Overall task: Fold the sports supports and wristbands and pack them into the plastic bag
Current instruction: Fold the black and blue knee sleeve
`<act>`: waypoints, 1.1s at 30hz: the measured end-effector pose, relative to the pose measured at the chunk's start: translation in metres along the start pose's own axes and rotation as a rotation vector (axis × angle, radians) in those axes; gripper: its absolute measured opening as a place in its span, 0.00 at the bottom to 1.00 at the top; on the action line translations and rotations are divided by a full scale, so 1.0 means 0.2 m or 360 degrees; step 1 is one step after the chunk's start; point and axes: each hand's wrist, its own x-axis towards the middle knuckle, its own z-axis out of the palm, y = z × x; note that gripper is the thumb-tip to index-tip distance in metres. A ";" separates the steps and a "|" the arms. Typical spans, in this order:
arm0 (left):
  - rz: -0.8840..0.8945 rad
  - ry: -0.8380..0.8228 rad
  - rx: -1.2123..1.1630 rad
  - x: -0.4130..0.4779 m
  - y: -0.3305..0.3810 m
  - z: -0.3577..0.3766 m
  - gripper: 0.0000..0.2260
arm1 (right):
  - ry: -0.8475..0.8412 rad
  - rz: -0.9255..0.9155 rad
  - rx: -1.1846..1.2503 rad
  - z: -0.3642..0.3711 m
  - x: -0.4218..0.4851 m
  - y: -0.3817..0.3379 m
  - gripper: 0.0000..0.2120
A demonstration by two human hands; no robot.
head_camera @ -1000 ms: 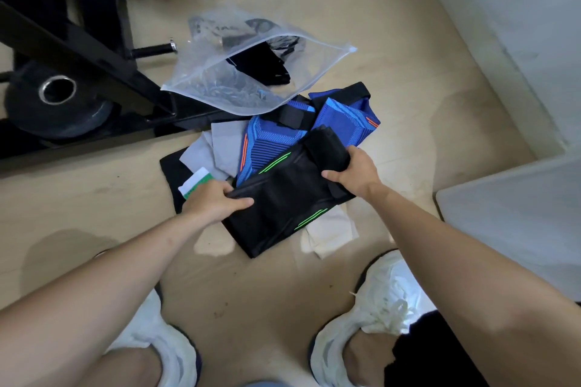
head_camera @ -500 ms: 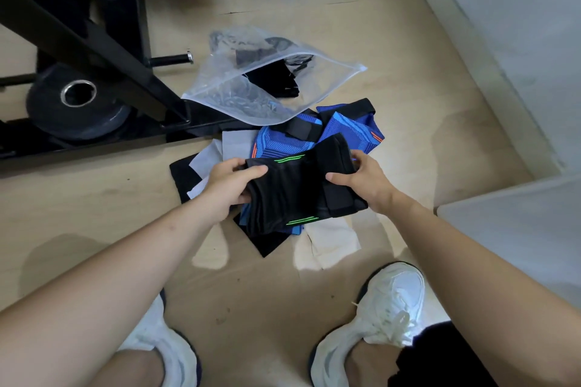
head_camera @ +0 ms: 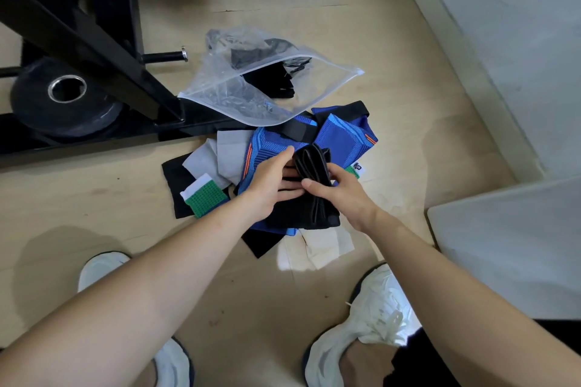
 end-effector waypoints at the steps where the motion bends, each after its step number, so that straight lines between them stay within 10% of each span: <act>1: -0.0020 -0.0060 -0.0002 -0.01 0.01 -0.01 0.16 | 0.0083 -0.0042 -0.0100 0.00 0.01 0.01 0.19; 4: 0.0060 -0.0112 0.0205 -0.02 0.01 -0.07 0.13 | 0.0241 -0.0090 -0.0114 0.01 0.03 0.03 0.15; 8: 0.0463 0.0503 0.0773 0.01 -0.05 -0.19 0.07 | 0.0089 0.0018 0.0298 -0.04 0.02 0.03 0.11; 13: 0.0054 0.0452 0.0710 0.01 -0.11 -0.25 0.22 | -0.0056 0.0261 0.0620 -0.02 0.03 0.06 0.14; 19: 0.0141 0.0309 0.0866 -0.02 -0.19 -0.28 0.17 | 0.0426 -0.0156 -0.0689 0.09 0.06 0.23 0.42; 24: 0.0404 0.0543 0.1092 0.01 -0.22 -0.27 0.18 | 0.0356 -0.0957 -0.1729 0.05 0.05 0.24 0.26; 33: 0.1092 0.0429 0.1725 0.00 -0.26 -0.24 0.31 | -0.0047 -0.0280 -0.1591 0.07 0.13 0.23 0.31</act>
